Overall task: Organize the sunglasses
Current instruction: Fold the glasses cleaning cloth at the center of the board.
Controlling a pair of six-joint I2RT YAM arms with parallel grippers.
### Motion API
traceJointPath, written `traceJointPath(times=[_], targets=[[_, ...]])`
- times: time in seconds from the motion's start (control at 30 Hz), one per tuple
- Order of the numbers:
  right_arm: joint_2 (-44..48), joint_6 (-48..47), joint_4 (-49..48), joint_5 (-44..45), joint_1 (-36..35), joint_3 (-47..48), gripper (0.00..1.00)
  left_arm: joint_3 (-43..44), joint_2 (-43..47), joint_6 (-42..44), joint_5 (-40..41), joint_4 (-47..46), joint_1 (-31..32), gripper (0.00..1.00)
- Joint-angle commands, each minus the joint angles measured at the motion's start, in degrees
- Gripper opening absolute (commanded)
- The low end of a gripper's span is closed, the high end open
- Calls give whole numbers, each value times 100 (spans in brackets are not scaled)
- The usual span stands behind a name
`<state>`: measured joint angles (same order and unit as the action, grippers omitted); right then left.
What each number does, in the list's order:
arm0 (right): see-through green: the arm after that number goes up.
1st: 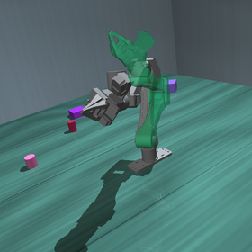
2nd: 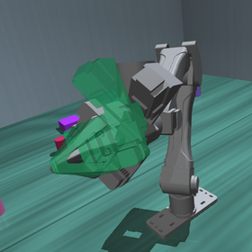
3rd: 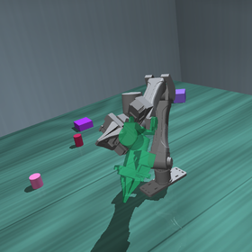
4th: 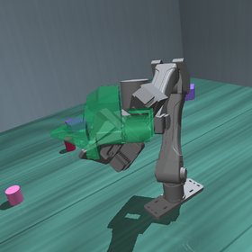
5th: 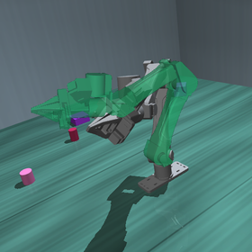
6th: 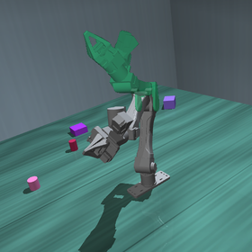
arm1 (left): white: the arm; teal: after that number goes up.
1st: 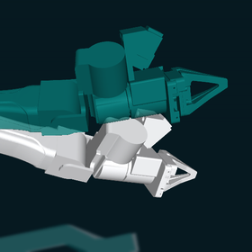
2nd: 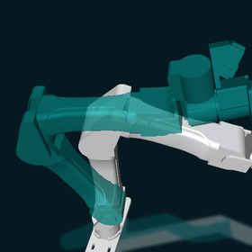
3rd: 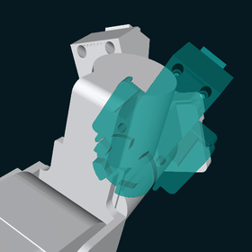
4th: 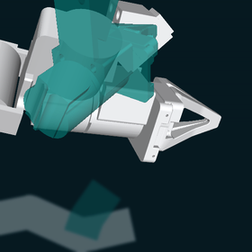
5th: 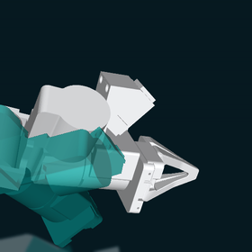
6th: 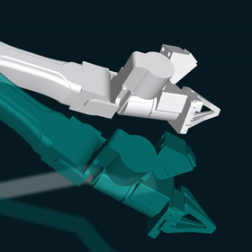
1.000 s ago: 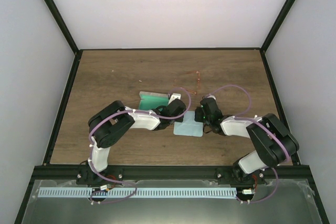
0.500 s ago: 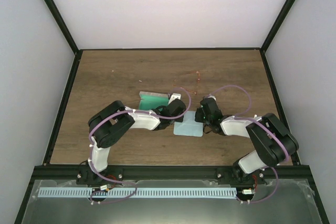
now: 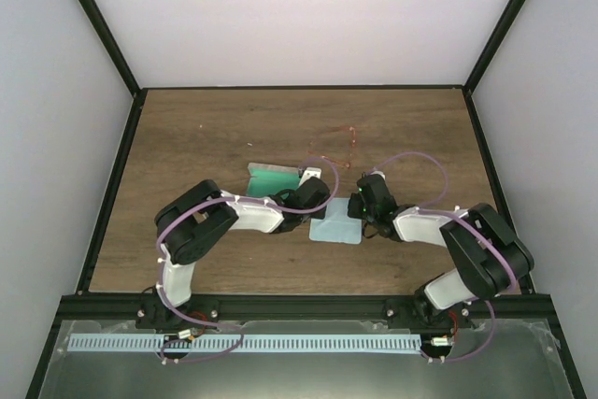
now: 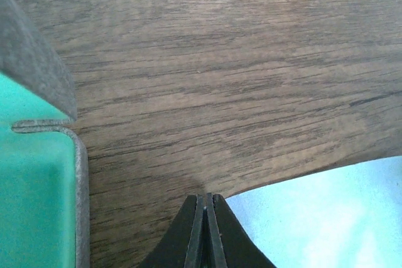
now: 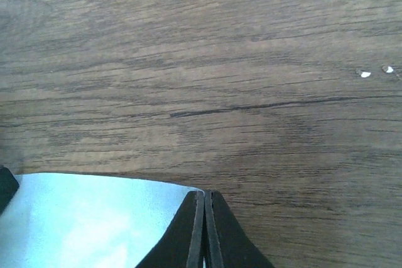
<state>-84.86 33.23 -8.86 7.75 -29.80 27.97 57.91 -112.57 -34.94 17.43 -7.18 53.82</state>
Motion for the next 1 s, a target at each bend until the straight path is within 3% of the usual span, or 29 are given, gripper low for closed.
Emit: traceJointPath(times=[0.0,0.97], targets=[[230,-10,45,30,19,-34,1,-231,54,21,-306,404,69,4],[617,9,82,-40,-82,-217,2,-711,884,-35,-231,148,206,4]])
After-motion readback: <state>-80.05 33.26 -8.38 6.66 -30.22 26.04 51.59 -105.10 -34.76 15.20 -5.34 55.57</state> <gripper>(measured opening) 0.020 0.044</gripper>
